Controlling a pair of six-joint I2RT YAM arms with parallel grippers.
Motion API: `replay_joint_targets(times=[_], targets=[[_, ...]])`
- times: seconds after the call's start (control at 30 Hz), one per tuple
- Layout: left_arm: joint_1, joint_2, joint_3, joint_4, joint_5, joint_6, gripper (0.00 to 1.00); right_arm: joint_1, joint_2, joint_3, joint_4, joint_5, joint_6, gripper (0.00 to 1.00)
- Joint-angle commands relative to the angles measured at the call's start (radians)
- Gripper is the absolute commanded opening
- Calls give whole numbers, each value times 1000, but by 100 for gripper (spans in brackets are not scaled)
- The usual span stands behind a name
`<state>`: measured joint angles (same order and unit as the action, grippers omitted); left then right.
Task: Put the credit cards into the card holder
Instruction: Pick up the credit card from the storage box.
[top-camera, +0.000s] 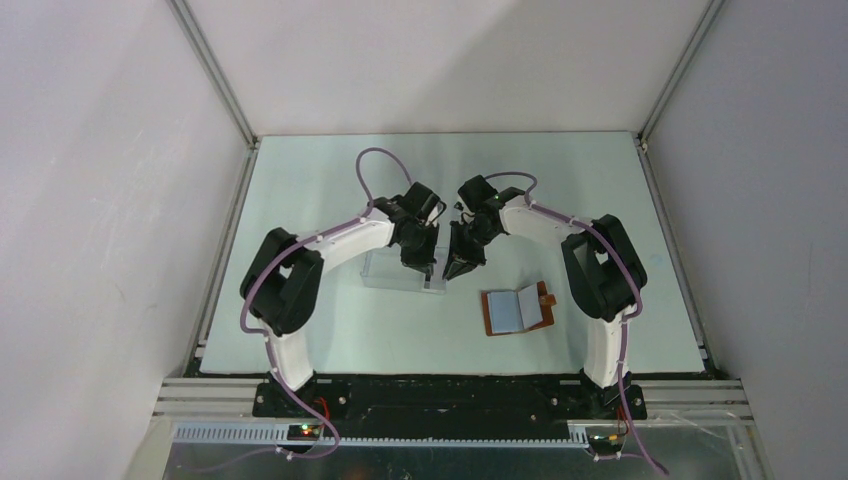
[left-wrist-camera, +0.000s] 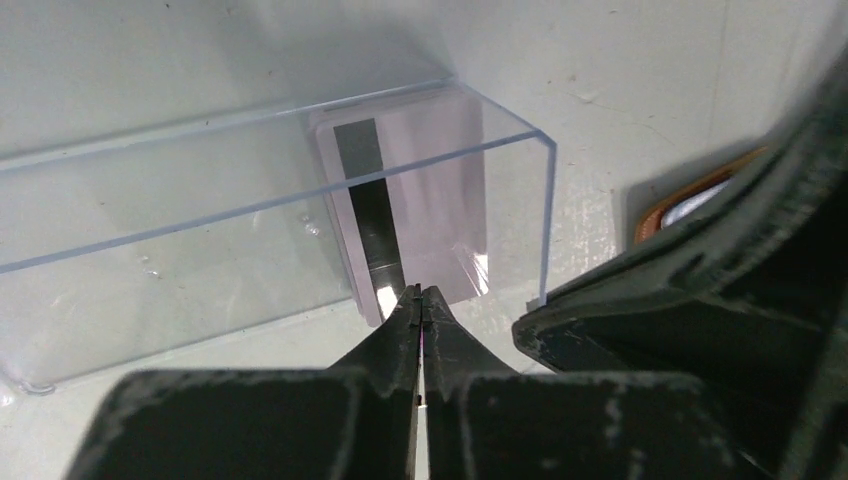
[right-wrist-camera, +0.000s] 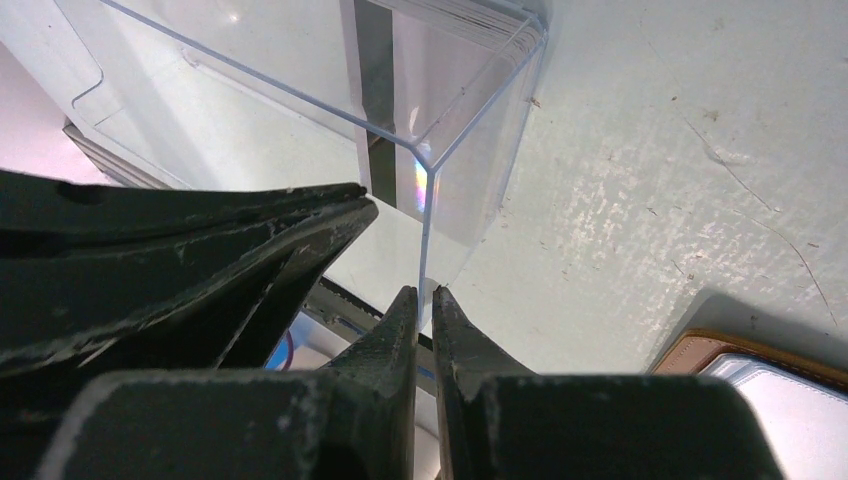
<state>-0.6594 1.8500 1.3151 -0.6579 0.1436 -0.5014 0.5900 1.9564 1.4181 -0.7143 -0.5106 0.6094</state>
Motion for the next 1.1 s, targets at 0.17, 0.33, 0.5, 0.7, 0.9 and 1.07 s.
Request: replay_joint_targets(times=[0.17, 0.33, 0.5, 0.7, 0.9, 1.07], targets=[[13, -79, -28, 33, -69, -34, 31, 11, 15, 27, -9, -28, -16, 12], [24, -50, -45, 33, -78, -35, 29, 11, 19, 25, -11, -29, -19, 12], [23, -19, -44, 33, -71, -35, 24, 13, 22, 25, -11, -32, -20, 12], [24, -19, -39, 33, -67, -25, 17, 12, 24, 26, -11, -33, -20, 12], [23, 0, -39, 33, -68, -30, 24, 12, 24, 26, -14, -34, -23, 12], [23, 15, -32, 32, -62, -27, 23, 13, 25, 23, -16, -36, -25, 12]])
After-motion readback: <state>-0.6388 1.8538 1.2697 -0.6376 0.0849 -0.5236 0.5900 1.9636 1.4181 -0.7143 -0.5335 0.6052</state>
